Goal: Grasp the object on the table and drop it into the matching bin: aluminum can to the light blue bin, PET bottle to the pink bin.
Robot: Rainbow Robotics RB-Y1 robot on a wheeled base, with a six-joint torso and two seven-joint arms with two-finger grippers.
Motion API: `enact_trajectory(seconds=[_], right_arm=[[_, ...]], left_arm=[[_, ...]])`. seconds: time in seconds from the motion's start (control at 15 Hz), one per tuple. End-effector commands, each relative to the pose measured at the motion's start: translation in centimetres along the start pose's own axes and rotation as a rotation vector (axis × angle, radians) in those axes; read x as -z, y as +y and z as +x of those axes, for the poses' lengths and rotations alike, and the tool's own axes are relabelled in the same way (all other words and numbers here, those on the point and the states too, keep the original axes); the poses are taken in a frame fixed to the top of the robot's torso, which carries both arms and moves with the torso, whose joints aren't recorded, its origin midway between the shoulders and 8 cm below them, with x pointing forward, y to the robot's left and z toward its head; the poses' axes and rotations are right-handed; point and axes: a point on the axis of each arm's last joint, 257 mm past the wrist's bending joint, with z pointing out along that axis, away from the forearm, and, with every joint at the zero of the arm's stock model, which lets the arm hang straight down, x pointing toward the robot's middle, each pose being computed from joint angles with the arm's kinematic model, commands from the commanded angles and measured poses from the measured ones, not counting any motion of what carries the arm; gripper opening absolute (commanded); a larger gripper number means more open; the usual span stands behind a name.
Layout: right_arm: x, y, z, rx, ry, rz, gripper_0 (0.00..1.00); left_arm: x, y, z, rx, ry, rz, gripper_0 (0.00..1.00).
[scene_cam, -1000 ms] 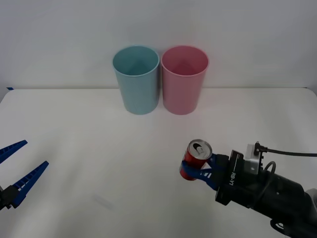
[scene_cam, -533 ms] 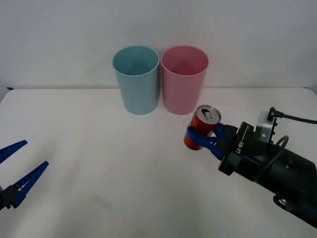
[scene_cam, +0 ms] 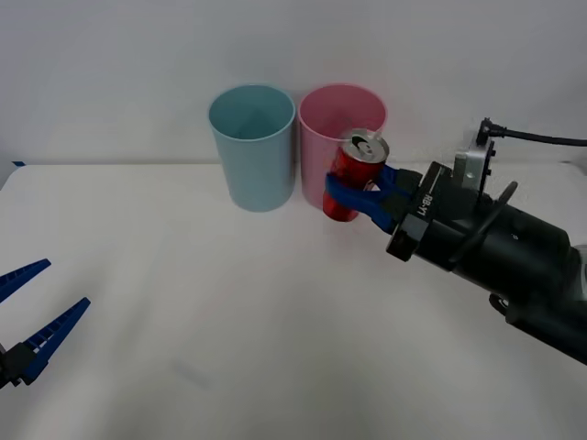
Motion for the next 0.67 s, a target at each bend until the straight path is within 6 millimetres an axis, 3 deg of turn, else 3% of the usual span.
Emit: enact_trajectory(seconds=[0.07, 0.2, 0.67], right_arm=[[-2.2, -0.9, -0.7, 0.018, -0.004, 0.037, 0.00], [-3.7, -1.5, -0.7, 0.021, 0.000, 0.042, 0.00], [-9.9, -6.2, -0.5, 0.073, 0.007, 0.077, 0.00]], left_arm=[[0.0, 0.0, 0.0, 0.000, 0.000, 0.000, 1.00], [0.0, 0.0, 0.0, 0.000, 0.000, 0.000, 1.00], [0.0, 0.0, 0.0, 0.000, 0.000, 0.000, 1.00]])
